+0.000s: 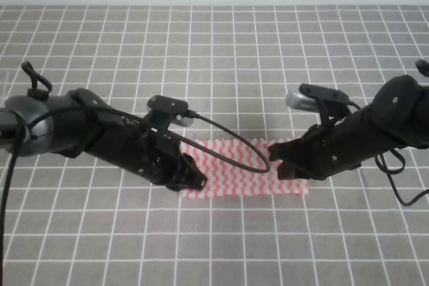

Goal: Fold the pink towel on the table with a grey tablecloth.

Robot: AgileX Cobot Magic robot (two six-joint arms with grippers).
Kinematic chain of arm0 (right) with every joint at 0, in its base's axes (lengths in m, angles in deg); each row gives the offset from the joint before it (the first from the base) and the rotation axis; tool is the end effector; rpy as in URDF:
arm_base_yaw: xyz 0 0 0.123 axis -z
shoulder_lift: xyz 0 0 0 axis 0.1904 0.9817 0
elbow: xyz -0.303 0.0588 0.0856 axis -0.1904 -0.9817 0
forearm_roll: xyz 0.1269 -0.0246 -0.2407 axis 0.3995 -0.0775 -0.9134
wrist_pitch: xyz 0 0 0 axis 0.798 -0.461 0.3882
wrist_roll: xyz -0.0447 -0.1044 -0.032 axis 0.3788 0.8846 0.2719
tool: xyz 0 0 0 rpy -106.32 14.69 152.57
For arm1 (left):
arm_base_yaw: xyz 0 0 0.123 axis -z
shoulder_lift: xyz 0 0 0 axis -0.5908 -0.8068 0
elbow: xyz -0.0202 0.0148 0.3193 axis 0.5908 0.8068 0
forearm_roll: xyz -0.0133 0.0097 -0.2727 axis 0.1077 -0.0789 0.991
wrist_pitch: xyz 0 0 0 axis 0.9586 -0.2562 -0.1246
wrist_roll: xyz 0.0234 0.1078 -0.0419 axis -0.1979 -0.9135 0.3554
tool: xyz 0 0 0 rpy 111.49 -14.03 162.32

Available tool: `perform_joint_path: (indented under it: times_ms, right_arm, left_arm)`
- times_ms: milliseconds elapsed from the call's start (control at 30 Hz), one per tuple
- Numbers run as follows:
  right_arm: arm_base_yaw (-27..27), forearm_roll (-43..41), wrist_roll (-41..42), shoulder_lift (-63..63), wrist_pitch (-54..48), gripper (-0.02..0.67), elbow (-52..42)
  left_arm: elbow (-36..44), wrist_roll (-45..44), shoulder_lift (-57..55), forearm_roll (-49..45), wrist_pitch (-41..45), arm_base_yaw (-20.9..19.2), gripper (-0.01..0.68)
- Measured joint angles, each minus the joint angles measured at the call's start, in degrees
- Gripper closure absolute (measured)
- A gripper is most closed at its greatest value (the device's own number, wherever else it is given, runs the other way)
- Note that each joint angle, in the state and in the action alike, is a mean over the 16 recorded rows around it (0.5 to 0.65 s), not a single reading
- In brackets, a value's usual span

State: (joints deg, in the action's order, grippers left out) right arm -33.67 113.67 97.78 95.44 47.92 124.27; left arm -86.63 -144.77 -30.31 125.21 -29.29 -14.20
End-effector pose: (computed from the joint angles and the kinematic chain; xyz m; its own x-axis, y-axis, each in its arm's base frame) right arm 0.3475 0.1907 0.1754 -0.9460 -0.0472 -0.3207 -0.1969 0.8696 0.4527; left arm 0.3506 -0.2054 0.1545 -0.7054 0.4793 -0.5222 0.6895 0.6350 -0.3485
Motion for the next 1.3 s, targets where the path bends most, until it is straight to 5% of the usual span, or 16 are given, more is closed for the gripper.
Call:
perform_joint_path:
  times_ms: [1000,1300]
  right_arm:
    - [2.33,-1.50,-2.96,-0.92,0.93,0.664,1.13]
    - [2.45,-1.41,-2.98,-0.73,2.42,0.605,1.14]
  left_arm:
    - [-5.60,9.07,-1.66,-4.72,1.86,-1.62,0.667]
    - [-5.95,9.34,-4.34,-4.60,2.00,-1.61,0.667]
